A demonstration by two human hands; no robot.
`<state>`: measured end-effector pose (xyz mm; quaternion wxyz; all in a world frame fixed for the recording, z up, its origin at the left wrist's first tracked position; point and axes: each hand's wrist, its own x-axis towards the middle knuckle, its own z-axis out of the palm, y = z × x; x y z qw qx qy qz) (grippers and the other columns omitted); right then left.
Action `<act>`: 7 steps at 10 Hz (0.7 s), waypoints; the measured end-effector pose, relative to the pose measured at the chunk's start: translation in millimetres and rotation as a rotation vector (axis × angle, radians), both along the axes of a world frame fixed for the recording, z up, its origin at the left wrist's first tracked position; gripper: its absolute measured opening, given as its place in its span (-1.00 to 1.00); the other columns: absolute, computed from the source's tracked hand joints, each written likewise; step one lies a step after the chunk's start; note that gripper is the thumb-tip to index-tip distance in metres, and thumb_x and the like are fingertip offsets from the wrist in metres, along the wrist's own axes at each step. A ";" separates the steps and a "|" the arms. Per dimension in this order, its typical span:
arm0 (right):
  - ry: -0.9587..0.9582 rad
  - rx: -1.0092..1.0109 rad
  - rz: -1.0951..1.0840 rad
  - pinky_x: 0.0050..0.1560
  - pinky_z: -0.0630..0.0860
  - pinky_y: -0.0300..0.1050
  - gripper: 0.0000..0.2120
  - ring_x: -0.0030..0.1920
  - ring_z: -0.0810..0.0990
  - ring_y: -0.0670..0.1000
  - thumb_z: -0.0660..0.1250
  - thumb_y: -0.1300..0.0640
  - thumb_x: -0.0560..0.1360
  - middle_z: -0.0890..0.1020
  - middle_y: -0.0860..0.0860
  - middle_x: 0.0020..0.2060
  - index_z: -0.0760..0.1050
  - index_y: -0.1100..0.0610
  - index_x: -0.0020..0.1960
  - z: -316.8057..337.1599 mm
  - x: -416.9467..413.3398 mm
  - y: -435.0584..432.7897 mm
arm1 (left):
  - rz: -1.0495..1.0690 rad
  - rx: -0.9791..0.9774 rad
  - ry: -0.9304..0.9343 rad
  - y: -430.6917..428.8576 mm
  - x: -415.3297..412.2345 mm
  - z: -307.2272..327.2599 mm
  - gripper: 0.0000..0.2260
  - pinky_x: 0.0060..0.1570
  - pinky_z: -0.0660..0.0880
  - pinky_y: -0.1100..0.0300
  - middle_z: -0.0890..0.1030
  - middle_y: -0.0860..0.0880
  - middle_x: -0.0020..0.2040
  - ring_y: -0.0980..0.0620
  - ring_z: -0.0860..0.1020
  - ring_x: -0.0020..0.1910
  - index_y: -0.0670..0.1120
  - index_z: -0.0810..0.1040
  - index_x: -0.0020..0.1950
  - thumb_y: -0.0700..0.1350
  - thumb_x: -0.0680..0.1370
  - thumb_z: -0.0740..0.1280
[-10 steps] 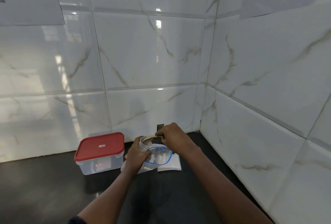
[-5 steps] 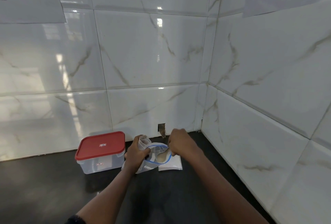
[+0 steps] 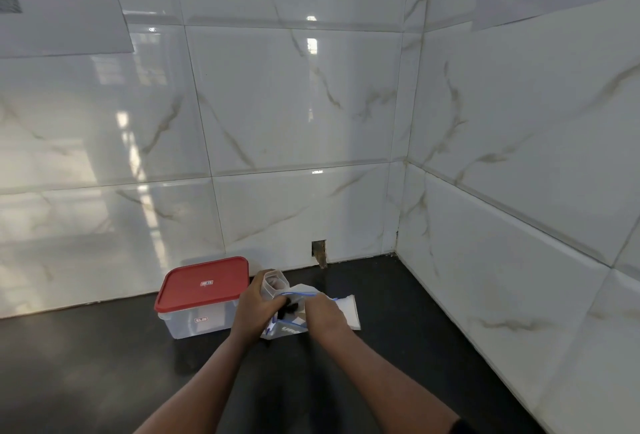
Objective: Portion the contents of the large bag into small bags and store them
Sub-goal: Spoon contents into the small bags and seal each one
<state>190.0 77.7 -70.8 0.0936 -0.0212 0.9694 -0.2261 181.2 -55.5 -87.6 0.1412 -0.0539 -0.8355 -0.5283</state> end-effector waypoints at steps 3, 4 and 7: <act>0.046 -0.418 -0.050 -0.41 0.29 -0.68 -0.68 -0.24 0.36 -0.16 0.07 0.22 0.63 0.54 0.14 0.17 0.43 0.29 0.31 -8.7 1.9 -14.8 | -0.010 -0.022 0.004 1.7 0.1 0.4 -0.66 -0.11 0.41 0.35 0.59 0.00 -0.01 0.03 0.55 -0.02 -0.04 0.48 0.14 -0.19 0.41 0.46; -0.006 -0.444 -0.110 -0.30 0.36 -0.61 -0.69 -0.09 0.43 -0.16 0.10 0.15 0.62 0.54 0.10 0.24 0.47 0.21 0.28 -8.5 -4.0 -20.0 | -0.001 -0.046 0.014 1.7 -1.8 1.8 -0.63 -0.09 0.41 0.35 0.59 -0.01 0.01 0.03 0.56 0.00 -0.09 0.48 0.19 -0.17 0.41 0.45; -0.014 -0.426 -0.167 -0.37 0.30 -0.67 -0.67 -0.12 0.38 -0.12 0.08 0.16 0.63 0.52 0.12 0.27 0.43 0.21 0.33 -18.1 -9.6 -17.9 | 0.008 -0.101 0.033 1.6 -4.2 4.3 -0.65 -0.17 0.36 0.52 0.56 0.05 -0.01 0.11 0.53 -0.04 -0.09 0.46 0.20 -0.14 0.45 0.42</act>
